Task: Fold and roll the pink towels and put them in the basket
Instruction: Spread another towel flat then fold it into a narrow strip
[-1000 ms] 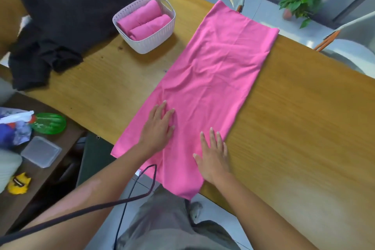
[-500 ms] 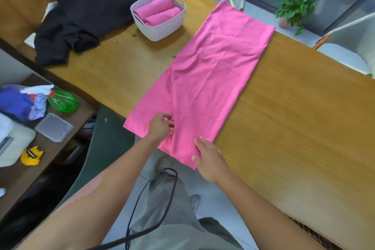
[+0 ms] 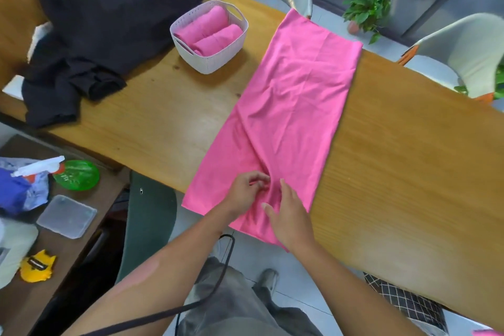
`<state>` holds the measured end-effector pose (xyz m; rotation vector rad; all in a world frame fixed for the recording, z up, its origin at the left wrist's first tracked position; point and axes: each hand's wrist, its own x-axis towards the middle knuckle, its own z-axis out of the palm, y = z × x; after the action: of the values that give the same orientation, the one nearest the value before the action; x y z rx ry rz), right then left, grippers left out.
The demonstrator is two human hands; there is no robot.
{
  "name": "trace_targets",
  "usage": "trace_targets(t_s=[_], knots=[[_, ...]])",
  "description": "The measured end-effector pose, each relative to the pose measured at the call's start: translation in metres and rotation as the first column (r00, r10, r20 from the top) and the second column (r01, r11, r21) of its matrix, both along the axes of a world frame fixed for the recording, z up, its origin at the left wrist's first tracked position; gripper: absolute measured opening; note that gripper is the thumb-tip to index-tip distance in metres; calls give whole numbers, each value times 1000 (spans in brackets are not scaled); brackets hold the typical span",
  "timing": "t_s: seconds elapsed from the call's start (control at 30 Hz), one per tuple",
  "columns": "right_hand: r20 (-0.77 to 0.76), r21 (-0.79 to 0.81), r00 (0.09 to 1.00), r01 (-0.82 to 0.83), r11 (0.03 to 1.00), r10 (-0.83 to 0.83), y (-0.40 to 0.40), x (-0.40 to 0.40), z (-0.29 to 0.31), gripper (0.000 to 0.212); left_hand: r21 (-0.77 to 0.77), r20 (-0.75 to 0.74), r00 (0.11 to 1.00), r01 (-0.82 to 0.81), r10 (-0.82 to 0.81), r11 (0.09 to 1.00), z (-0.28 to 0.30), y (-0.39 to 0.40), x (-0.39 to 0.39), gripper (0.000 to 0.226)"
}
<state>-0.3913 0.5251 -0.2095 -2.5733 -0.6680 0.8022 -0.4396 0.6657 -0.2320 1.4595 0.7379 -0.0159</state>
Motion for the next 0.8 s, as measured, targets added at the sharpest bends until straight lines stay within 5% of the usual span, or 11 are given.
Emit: trace_targets(t_s=[0.17, 0.27, 0.37, 0.67, 0.8], knots=[[41, 34, 969, 240, 970, -242, 24, 10, 1, 37, -284, -7, 999, -45, 45, 958, 4, 8, 12, 18], [-70, 94, 876, 482, 871, -477, 34, 27, 6, 18, -238, -86, 973, -229, 214, 944, 0, 10, 22, 25], [-264, 93, 755, 639, 764, -600, 31, 49, 11, 26, -175, -112, 968, -242, 225, 954, -6, 16, 33, 47], [-405, 33, 637, 727, 686, -656, 17, 73, 15, 33, -317, -56, 986, -166, 156, 934, 0, 26, 65, 13], [-399, 35, 674, 689, 724, -622, 22, 68, 11, 32, -414, -102, 989, -144, 111, 899, 4, 36, 54, 10]])
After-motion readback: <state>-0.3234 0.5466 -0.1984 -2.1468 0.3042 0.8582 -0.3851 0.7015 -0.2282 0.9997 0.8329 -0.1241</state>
